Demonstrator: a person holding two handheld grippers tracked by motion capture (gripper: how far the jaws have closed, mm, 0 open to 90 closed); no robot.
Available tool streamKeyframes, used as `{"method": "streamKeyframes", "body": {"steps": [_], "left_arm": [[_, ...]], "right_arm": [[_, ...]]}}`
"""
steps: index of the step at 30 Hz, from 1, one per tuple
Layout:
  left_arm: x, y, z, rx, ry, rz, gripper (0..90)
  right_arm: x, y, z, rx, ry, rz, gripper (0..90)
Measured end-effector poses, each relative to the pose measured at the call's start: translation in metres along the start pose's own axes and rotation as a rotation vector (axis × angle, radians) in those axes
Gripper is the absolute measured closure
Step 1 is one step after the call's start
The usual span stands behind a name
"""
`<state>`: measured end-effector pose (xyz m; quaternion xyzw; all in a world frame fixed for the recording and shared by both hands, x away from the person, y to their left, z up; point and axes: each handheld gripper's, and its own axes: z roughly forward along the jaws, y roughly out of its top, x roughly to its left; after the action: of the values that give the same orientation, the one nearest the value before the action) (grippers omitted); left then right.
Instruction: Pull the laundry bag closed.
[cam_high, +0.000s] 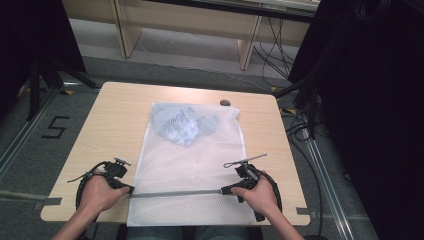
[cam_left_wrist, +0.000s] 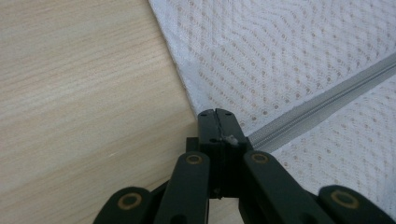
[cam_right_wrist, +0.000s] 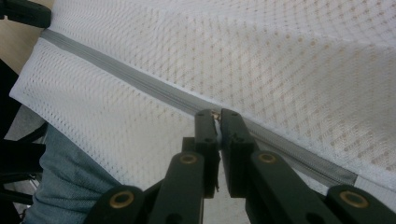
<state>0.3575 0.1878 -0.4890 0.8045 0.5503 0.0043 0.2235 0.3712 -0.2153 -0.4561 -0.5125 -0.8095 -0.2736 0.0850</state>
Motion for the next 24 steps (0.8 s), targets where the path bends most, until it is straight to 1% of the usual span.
{"method": "streamKeyframes", "body": {"steps": [2, 3, 4, 7, 8, 9, 11, 15, 19, 20, 24], "left_arm": [[0.0003, -0.0001, 0.0, 0.0, -0.001, 0.001, 90.0], [0.0002, -0.0001, -0.0001, 0.0, -0.001, 0.001, 90.0], [0.0002, -0.0001, -0.0001, 0.0, 0.0, 0.0, 90.0], [0.0003, 0.0, 0.0, 0.0, -0.001, 0.001, 90.0], [0.0003, 0.0, 0.0, 0.001, -0.001, 0.0, 90.0], [0.0004, 0.0, 0.0, 0.001, -0.001, 0.001, 90.0], [0.0001, 0.0, 0.0, 0.0, -0.001, 0.0, 90.0], [0.0001, 0.0, 0.0, 0.0, -0.001, 0.0, 90.0], [0.0003, 0.0001, 0.0, 0.0, -0.001, 0.001, 90.0], [0.0004, 0.0001, 0.0, 0.0, -0.002, 0.001, 90.0], [0.0004, 0.0, 0.0, 0.001, -0.002, 0.001, 90.0]], "right_arm": [[-0.0008, -0.0003, 0.0, -0.002, 0.002, 0.003, 86.9], [0.0, -0.0004, -0.0007, 0.007, -0.006, 0.016, 86.9], [-0.0009, -0.0006, -0.0007, -0.002, -0.005, 0.0, 87.0], [-0.0019, -0.0008, -0.0012, -0.004, -0.004, 0.002, 87.0], [-0.0025, -0.001, -0.0011, -0.004, -0.011, 0.002, 87.0], [-0.003, -0.0011, -0.0014, -0.005, -0.009, -0.005, 87.0], [-0.0027, -0.0015, -0.0024, -0.004, -0.007, 0.007, 86.9], [-0.0045, -0.0019, -0.003, -0.007, -0.012, 0.002, 87.0], [-0.0048, -0.0025, -0.0035, -0.006, -0.015, 0.012, 86.9], [-0.0052, -0.0025, -0.0035, -0.008, -0.009, 0.014, 86.9], [-0.0054, -0.0028, -0.0041, -0.007, -0.012, 0.013, 86.9]]}}
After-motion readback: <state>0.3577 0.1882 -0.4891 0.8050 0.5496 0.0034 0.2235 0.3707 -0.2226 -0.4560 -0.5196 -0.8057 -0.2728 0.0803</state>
